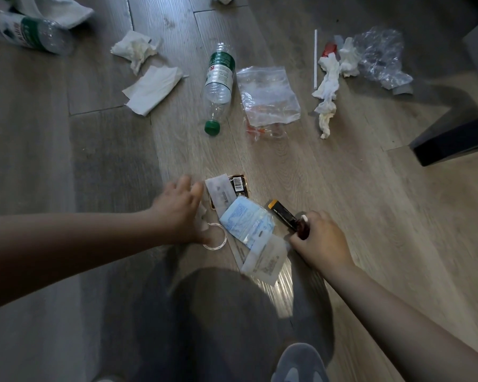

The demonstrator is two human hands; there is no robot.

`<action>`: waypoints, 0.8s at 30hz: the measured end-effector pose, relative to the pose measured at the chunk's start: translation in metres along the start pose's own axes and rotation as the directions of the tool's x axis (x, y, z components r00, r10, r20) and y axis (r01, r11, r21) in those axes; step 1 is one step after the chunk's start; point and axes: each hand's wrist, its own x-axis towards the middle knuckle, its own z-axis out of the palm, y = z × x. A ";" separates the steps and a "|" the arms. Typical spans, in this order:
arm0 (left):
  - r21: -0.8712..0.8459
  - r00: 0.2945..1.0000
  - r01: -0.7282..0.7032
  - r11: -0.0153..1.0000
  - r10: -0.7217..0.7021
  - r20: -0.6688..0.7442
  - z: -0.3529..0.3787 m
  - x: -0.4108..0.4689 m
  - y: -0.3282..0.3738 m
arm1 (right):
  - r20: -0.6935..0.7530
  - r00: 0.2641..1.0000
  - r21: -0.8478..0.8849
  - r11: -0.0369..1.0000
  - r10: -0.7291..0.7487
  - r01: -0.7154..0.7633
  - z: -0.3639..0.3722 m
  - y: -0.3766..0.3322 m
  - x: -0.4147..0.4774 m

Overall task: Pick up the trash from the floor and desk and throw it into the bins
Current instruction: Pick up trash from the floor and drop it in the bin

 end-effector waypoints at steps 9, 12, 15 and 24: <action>-0.098 0.977 -0.206 0.974 0.198 -0.083 0.010 0.015 0.022 | -0.018 1.000 -0.010 1.000 0.010 -0.010 0.003 0.002 -0.002; -0.057 0.971 -0.238 0.970 0.235 -0.051 0.006 0.018 0.016 | -0.022 1.000 -0.015 1.000 0.003 -0.003 0.005 0.003 0.000; -0.034 0.979 -0.202 0.979 0.202 0.000 0.001 0.016 0.006 | -0.024 1.000 -0.012 1.000 0.008 -0.009 0.005 0.003 0.002; -0.294 0.975 -0.214 0.931 0.184 -0.128 -0.026 0.005 0.017 | -0.020 1.000 0.039 0.999 0.015 -0.014 0.001 0.003 0.001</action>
